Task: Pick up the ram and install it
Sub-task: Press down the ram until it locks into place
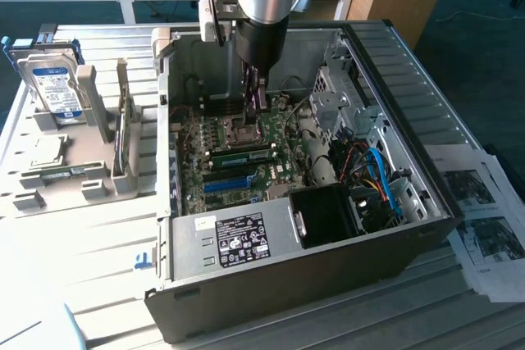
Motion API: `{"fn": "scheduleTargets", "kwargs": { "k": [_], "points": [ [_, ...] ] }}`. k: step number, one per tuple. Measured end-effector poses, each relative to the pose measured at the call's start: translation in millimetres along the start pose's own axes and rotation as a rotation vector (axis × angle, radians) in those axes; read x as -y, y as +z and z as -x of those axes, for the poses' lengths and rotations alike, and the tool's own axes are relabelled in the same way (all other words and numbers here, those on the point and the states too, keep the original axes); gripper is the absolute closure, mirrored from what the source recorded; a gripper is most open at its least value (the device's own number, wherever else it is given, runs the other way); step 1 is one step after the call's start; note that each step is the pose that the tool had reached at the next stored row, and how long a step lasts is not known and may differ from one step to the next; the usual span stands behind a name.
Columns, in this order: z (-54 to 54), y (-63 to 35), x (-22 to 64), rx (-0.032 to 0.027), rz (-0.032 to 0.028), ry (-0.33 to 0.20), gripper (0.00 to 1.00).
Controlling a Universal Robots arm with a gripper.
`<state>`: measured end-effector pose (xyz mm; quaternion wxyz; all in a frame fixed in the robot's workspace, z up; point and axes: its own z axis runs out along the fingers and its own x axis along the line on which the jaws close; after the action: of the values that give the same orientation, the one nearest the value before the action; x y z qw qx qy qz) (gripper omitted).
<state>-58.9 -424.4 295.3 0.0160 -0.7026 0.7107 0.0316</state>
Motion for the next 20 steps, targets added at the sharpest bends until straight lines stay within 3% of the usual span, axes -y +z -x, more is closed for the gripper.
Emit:
{"fn": "scheduleTargets", "kwargs": {
  "k": [20],
  "points": [
    [0.3, -4.1, -0.1, 0.0002, -0.0001, 0.000, 0.90]
  ]
}}
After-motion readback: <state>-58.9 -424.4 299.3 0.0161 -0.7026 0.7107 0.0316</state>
